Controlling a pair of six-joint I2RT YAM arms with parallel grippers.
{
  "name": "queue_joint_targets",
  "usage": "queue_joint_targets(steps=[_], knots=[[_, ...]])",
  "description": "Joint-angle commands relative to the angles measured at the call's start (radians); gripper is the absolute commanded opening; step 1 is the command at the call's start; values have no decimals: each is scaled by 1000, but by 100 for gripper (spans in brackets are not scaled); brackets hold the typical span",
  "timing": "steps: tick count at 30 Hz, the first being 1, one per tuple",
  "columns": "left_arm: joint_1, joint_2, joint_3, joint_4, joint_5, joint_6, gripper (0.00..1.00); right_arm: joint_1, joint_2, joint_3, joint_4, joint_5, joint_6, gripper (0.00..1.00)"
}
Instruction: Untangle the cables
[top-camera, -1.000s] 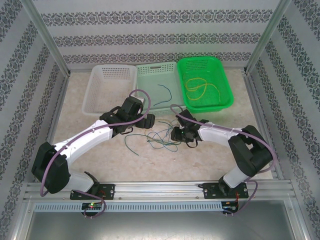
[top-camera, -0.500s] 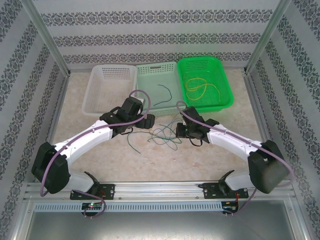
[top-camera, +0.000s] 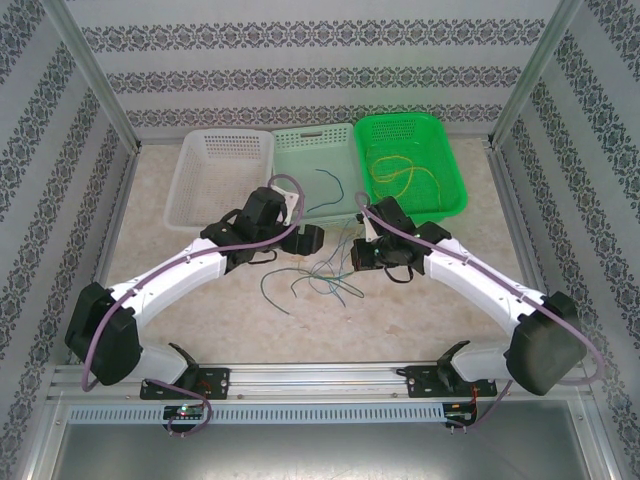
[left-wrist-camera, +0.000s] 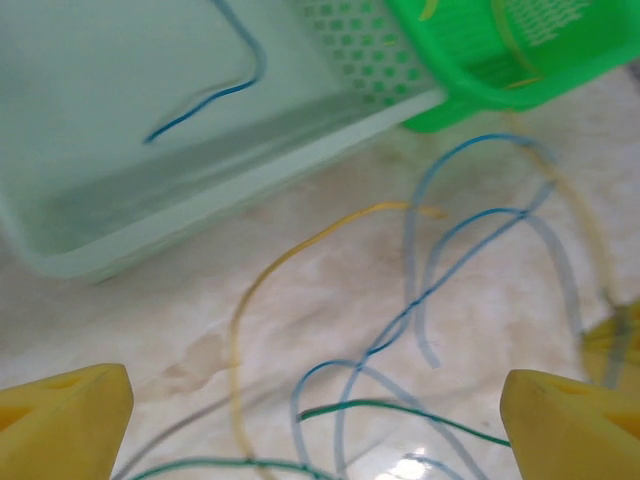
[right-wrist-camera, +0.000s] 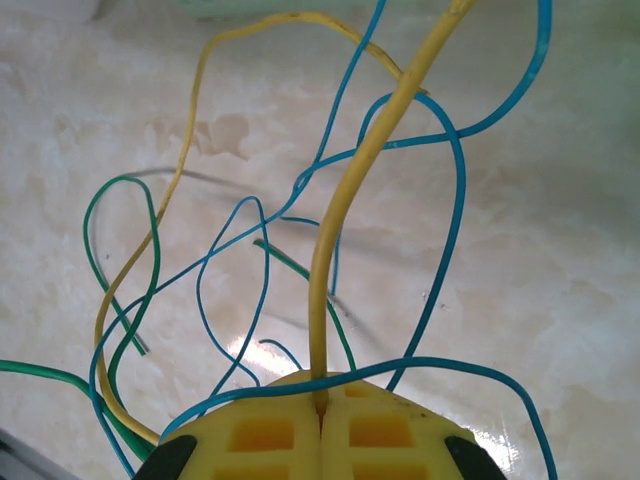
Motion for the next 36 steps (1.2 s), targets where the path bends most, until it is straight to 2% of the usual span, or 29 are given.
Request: queue_joint_targets(steps=[1,7,9,12,15,19,24,28,34,36], knots=[[-5,32,13,90,188,43,91,-7,34,15,-6,-55,-5,0],[-44,88,11,80,301,56,83,-14,66,4,32,-56,26,0],[-53,111,6,82,306,41,80,-19,80,5,36,-51,36,1],[-54,132,-3,83,278,4,76,-26,99,-3,44,-27,60,10],[-55,144,-5,86,270,-5,73,-34,115,-24,80,-27,87,10],[-54,168,11,70,296,10,64,-42,119,-42,129,-40,116,9],[-57,204,23,65,321,15,64,-47,114,-40,146,-60,128,0],[-63,234,39,82,376,15,65,-51,113,-50,153,-58,146,12],[-80,279,79,75,384,23,64,-56,116,-52,188,-83,165,13],[-80,287,89,73,376,25,60,-54,120,-48,189,-94,162,13]])
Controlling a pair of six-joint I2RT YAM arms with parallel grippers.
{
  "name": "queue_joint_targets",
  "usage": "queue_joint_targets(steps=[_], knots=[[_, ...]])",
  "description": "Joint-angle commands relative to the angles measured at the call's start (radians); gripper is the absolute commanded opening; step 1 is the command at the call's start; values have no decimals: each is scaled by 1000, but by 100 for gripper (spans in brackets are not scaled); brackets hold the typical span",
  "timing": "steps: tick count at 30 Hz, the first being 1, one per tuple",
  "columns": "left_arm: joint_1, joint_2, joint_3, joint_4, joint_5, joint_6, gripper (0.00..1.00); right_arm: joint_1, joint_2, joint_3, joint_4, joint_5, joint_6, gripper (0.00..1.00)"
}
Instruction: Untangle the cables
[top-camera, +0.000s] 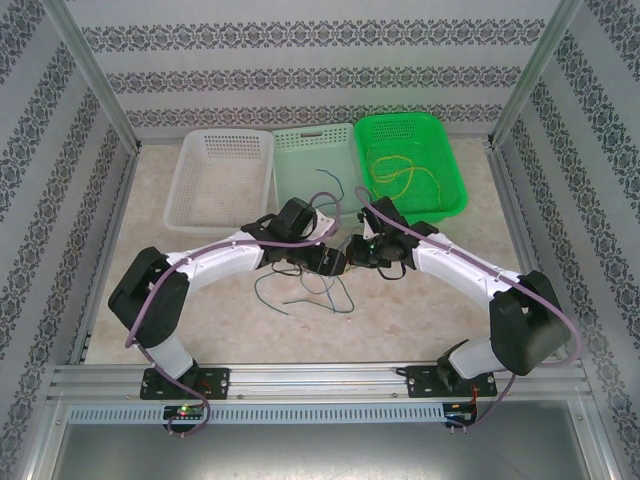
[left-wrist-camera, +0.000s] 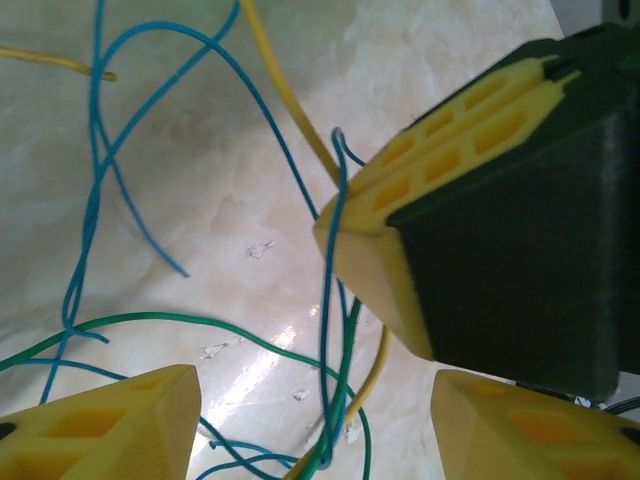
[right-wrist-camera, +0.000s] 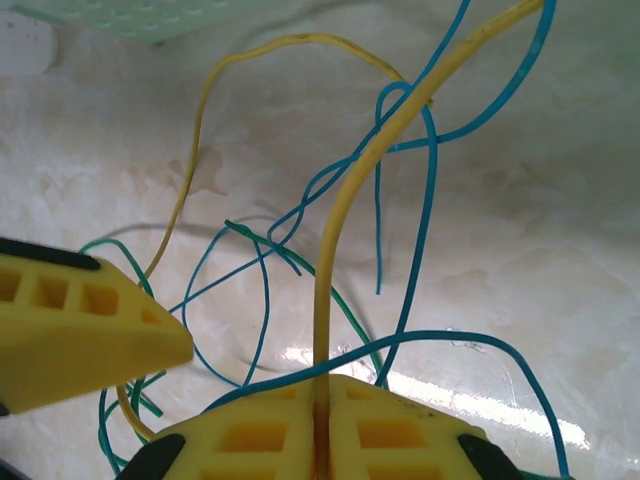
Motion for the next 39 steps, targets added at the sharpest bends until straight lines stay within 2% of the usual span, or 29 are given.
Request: queue_joint_targets(steps=[1,2,3,5,6,9,12,15,17,19,22,25,27,29,32,39], knots=[[-12,16,42,20,6,12,56,-6,9,0,28,-32,11,14],[-12,21,47,12,-12,12,46,-7,9,0,29,-34,9,14],[-12,25,51,3,-32,11,32,-6,6,-1,26,-34,6,15],[-11,31,55,-9,-59,8,14,-10,-2,-2,13,-26,-3,16],[-10,31,54,-11,-64,9,9,-15,-8,-7,7,-24,-5,16],[-8,29,55,-18,-84,9,0,-36,-32,-31,4,-32,-6,13],[-2,23,55,-26,-104,10,0,-56,-61,-53,-5,-35,-11,9],[2,22,60,-44,-124,17,0,-69,-77,-71,-32,-21,-28,11],[2,23,65,-70,-150,24,4,-69,-67,-72,-79,8,-52,18],[2,19,69,-95,-191,26,17,-68,-44,-81,-104,14,-59,28],[9,15,70,-132,-255,21,27,-48,-17,-102,-78,12,-46,32],[31,9,64,-140,-283,-11,46,-25,10,-110,-37,29,-27,34],[49,12,67,-140,-282,-37,65,-18,35,-99,-31,42,-19,40],[62,30,88,-156,-275,-45,66,-10,50,-87,-28,51,-18,44],[68,63,132,-199,-289,-25,67,6,53,-80,-6,58,-14,45],[67,90,159,-333,-449,118,67,23,38,-83,-36,113,-28,48]])
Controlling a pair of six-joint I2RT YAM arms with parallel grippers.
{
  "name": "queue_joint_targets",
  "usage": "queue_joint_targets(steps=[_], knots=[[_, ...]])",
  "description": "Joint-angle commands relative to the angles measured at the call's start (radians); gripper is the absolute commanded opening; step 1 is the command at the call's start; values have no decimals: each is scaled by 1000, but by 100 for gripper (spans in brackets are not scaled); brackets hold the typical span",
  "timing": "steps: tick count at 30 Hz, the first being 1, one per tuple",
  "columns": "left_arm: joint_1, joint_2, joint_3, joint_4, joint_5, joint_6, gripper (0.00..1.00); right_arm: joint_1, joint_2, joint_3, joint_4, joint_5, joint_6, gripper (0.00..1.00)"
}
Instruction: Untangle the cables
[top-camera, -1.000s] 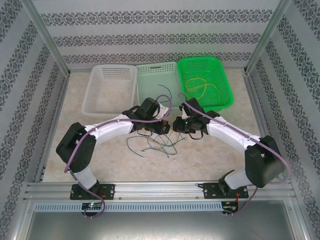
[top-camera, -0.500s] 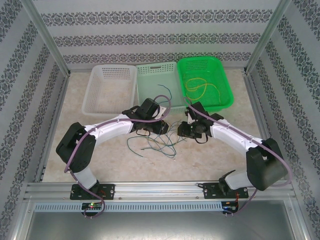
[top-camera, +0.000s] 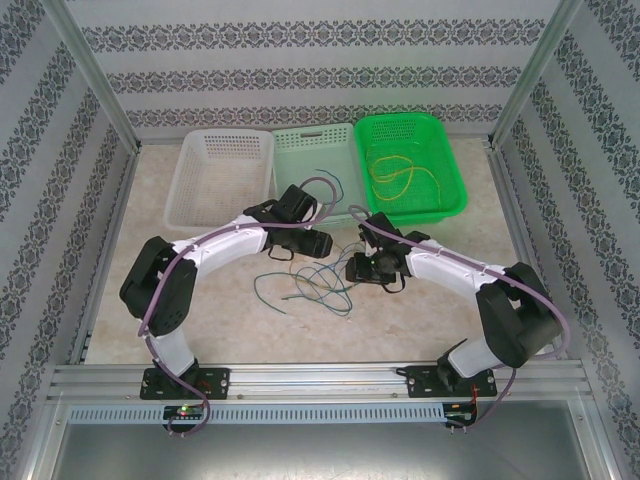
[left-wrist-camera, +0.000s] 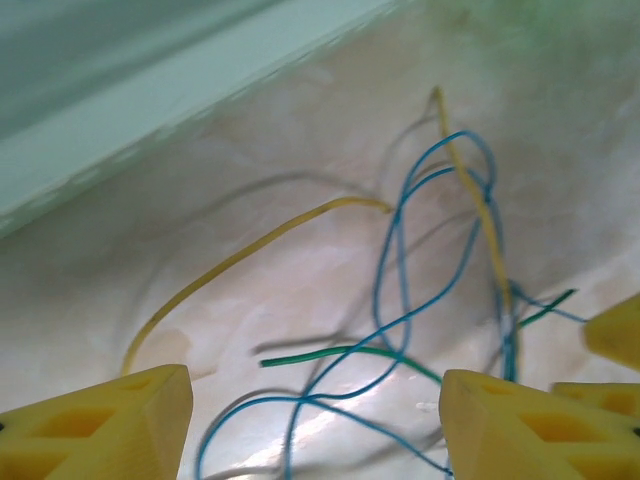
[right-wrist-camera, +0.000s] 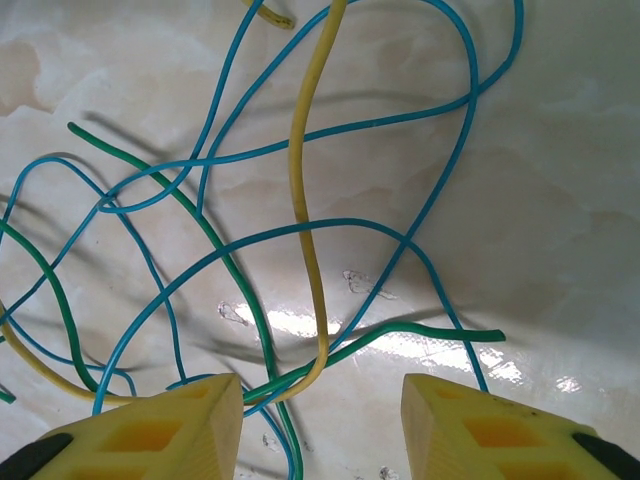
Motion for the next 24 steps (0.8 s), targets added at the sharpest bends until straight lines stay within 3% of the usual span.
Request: queue_joint_targets(steps=[1,5,12,24], knots=[[5,0,1,-111,-109,102,67,5,-18,10,-20,56,-4,48],[6,14,-19,-95,-129,134,67,-4,-37,7,-20,64,-11,49],[5,56,-44,-55,-125,42,67,-4,-38,-13,-20,65,6,49],[5,115,-52,36,-205,22,66,-4,-44,-19,-15,73,11,49]])
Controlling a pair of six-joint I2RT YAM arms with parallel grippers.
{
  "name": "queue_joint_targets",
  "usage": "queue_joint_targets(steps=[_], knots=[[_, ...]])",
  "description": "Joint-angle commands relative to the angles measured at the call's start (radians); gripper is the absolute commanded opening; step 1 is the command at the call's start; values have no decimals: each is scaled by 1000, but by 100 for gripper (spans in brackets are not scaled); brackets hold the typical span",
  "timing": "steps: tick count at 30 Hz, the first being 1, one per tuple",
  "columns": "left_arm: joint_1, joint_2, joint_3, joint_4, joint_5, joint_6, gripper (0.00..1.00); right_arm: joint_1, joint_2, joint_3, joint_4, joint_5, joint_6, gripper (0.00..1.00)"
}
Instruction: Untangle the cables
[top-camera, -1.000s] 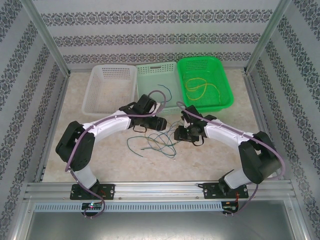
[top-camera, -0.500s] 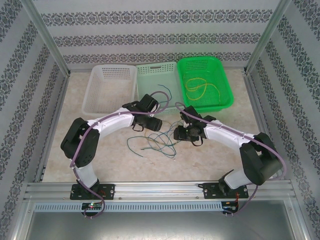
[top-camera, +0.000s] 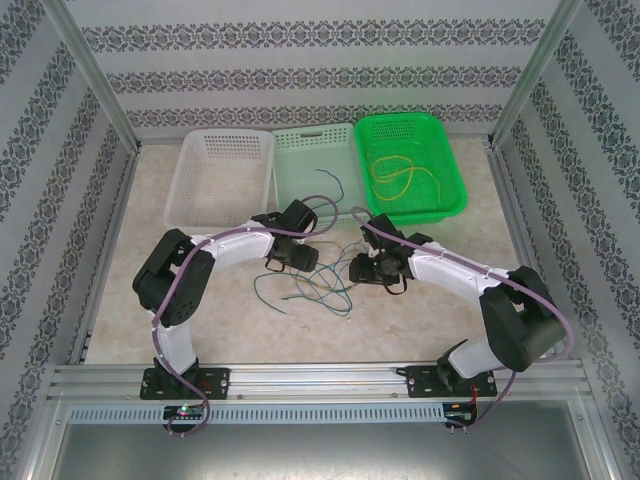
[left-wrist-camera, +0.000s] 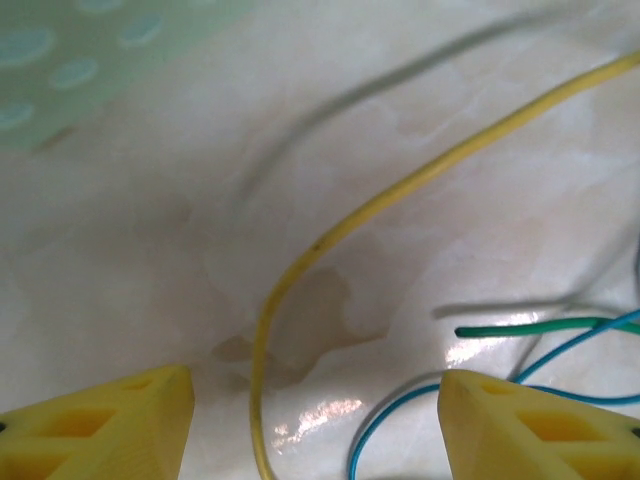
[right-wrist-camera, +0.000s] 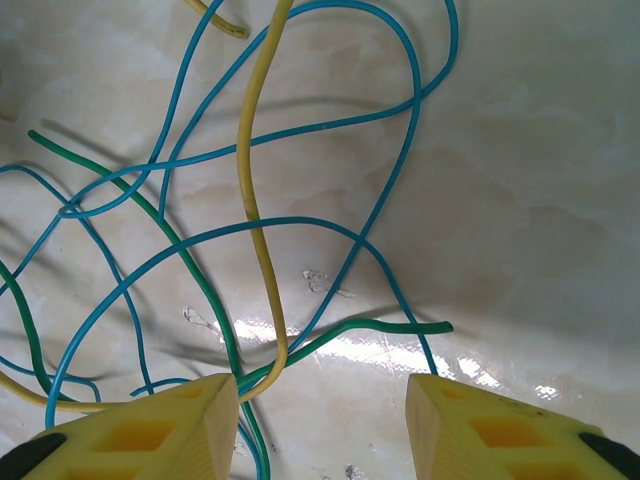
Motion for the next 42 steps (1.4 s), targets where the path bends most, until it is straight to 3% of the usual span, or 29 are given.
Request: queue_joint_targets(steps=[1,6,13,21,32,42], knots=[[5,37,14,54,-53,-25,66,-3,-19,0,-11,27,11,49],[6,57,5,92,-60,-28,60,-3,-26,-7,-11,35,12,49],[5,78,0,114,-61,-37,23,-5,-36,-3,-24,48,9,50],[5,-26,-83,155,-42,-60,2,-8,-49,-12,-26,56,5,51],[-16,-272,-137,162,-61,-26,0,-4,-95,-1,0,74,-13,51],[-19,-504,-214,225,-68,27,2,25,-182,-6,104,107,-4,61]])
